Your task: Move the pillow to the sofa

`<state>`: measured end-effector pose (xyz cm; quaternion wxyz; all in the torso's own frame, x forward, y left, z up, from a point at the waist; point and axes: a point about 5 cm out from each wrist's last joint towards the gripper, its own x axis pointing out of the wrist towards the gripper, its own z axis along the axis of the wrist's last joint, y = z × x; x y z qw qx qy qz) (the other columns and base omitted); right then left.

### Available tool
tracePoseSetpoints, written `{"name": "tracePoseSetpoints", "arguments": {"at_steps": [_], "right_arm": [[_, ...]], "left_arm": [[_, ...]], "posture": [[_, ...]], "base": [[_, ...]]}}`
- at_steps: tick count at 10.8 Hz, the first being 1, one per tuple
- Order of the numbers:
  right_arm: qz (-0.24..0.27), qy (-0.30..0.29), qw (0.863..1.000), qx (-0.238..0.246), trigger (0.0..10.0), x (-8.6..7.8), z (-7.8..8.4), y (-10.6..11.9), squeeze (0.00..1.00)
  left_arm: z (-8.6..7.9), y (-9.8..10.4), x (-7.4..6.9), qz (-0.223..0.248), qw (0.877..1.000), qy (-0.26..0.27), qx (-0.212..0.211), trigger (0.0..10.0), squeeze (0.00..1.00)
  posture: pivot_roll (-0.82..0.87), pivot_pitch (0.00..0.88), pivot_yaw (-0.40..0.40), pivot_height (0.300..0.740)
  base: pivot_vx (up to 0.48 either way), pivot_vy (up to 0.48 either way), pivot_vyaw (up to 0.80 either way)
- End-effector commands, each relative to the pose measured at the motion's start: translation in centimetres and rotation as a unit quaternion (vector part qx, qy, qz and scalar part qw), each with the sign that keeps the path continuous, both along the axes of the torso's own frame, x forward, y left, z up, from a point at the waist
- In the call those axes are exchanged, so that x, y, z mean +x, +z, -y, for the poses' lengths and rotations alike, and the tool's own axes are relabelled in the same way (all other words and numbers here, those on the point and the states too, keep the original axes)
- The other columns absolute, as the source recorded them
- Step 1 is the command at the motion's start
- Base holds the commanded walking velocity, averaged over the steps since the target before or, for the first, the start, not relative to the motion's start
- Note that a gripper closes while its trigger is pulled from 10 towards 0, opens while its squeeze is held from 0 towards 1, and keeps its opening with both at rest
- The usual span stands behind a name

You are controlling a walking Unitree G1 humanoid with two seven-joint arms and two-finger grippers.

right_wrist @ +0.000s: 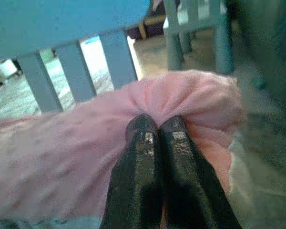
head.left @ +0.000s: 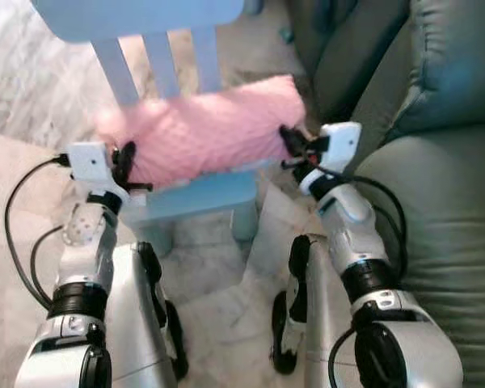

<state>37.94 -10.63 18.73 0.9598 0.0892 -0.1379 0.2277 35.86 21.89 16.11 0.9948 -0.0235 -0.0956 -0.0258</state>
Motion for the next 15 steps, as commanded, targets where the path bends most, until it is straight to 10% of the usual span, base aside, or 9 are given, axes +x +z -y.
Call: {"name": "tracePoseSetpoints", "arguments": {"at_steps": [1, 10, 12, 15], "right_arm": [[0.004, 0.002, 1.0, -0.004, 0.0, -0.1, -0.2, 0.1, 0.0], [0.004, 0.002, 1.0, -0.004, 0.0, -0.1, -0.2, 0.1, 0.0], [0.043, -0.144, 0.989, 0.006, 0.0, -7.2, 4.4, 0.6, 0.0], [0.007, -0.139, 0.99, 0.006, 0.0, -7.6, 4.1, -0.4, 0.0]], "left_arm": [[-0.3, 0.3, -0.2, 0.007, 1.0, 0.006, 0.001, 0.0, 0.0], [-0.3, 0.3, -0.2, 0.007, 1.0, 0.006, 0.001, 0.0, 0.0], [4.3, 1.4, -4.1, 0.073, 0.996, -0.046, 0.014, 0.0, 0.0], [3.7, 0.5, -4.0, 0.036, 0.999, -0.03, 0.008, 0.0, 0.0]], "posture": [[-0.05, 0.222, -0.003, 0.461], [-0.05, 0.222, -0.003, 0.461], [-0.13, 0.094, 0.027, 0.461], [-0.13, 0.101, 0.022, 0.461]], "base": [[0.0, 0.0, 0.0], [0.0, 0.0, 0.0], [0.0, 0.0, 0.0], [0.0, 0.0, 0.0]]}}
